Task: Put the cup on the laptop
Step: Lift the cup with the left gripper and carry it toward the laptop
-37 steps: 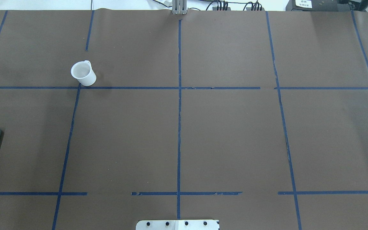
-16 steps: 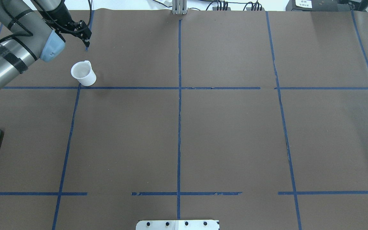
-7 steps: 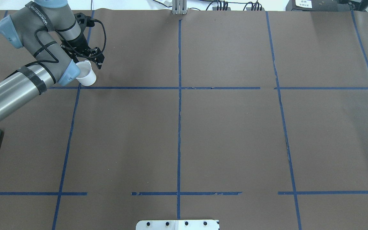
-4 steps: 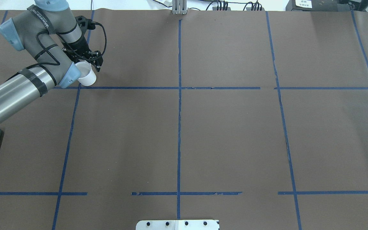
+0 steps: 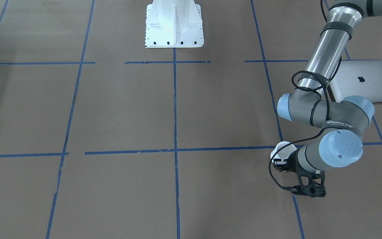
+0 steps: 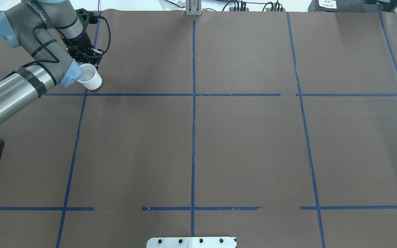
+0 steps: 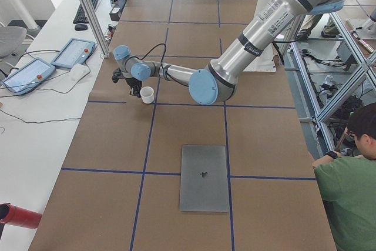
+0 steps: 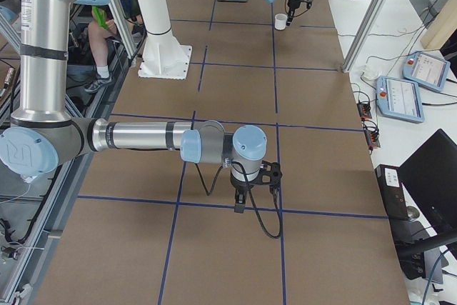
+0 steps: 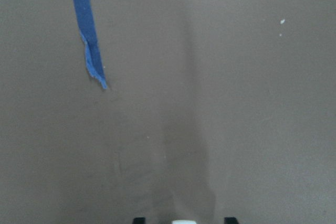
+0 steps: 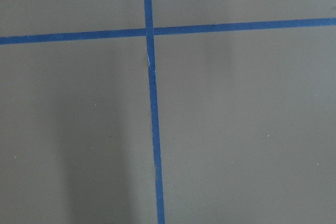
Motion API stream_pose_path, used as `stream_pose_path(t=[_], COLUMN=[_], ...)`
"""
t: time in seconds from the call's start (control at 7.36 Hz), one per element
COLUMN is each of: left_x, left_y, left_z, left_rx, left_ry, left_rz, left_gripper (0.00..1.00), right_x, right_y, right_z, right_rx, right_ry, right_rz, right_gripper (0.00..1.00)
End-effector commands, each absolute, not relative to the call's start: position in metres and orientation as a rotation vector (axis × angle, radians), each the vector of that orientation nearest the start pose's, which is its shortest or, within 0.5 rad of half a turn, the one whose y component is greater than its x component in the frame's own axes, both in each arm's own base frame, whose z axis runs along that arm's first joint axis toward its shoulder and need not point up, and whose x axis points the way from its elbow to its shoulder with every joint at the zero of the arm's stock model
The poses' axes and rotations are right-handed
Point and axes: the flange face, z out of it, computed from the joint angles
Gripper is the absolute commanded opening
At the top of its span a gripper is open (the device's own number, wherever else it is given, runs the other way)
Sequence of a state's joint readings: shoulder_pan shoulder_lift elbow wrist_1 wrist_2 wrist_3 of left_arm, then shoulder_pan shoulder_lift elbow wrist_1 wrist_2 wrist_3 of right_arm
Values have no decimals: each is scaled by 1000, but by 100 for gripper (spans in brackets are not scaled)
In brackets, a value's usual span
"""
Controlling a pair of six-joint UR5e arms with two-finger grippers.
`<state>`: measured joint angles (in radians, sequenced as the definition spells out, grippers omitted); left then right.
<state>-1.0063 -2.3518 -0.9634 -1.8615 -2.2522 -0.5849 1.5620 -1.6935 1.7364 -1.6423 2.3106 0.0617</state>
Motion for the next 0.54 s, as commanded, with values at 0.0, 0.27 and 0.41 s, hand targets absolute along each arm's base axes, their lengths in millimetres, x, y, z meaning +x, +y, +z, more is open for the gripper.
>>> stream_pose_path(t=[0.0, 0.27, 0.41], left_x=[326, 281, 248], left_y=[-735, -709, -685], left_z=[395, 402, 412], left_rx=[15, 34, 43], left_ry=[788, 779, 776], left_rz=[88, 100, 79], left_gripper=[0, 0, 0], right_x=[62, 62, 63], right_y=[-438, -438, -438], right_z=[644, 644, 644], right_rx=[-52, -54, -53], right_ry=[-740, -738, -738], right_rz=[60, 62, 62], right_gripper=[100, 100, 100])
